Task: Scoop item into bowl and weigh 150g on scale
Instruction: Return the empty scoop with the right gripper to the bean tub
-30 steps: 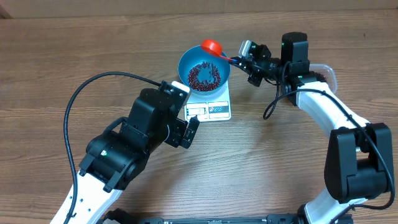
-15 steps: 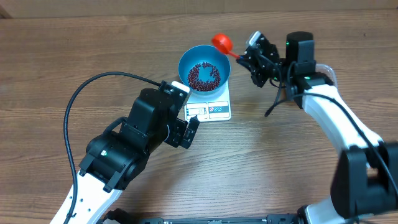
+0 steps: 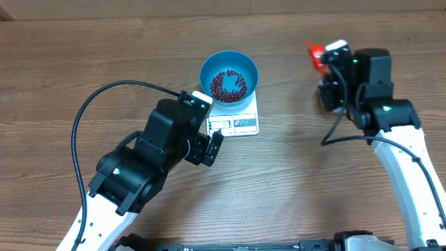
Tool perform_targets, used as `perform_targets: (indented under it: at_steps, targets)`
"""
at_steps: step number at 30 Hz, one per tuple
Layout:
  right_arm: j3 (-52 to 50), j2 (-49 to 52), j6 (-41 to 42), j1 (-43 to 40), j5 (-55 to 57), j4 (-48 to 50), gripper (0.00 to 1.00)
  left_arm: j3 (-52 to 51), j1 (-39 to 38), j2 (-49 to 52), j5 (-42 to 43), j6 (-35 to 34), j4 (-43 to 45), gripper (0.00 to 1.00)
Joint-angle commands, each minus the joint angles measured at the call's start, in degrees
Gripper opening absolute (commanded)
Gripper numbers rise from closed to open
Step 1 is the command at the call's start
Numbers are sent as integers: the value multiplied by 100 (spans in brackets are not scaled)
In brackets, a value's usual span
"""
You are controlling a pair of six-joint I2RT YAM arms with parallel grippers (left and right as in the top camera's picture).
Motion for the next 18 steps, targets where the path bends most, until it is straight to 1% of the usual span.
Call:
perform_targets:
  at_steps: [1, 4, 9, 15, 18]
  targets:
    - [20, -48, 848, -407, 415, -343, 4, 149, 28, -37, 66, 105, 11, 99]
    - [15, -46, 953, -785, 413, -680, 4, 149, 28, -37, 66, 105, 11, 100]
    - [9, -28, 949, -1252, 219, -881, 4, 149, 28, -2, 63, 105, 2, 99]
    - [9, 260, 951, -1370, 87, -881, 4, 149, 28, 61, 63, 105, -7, 100]
    - [9, 654, 953, -1370, -20, -857, 4, 149, 28, 118, 66, 105, -9, 100]
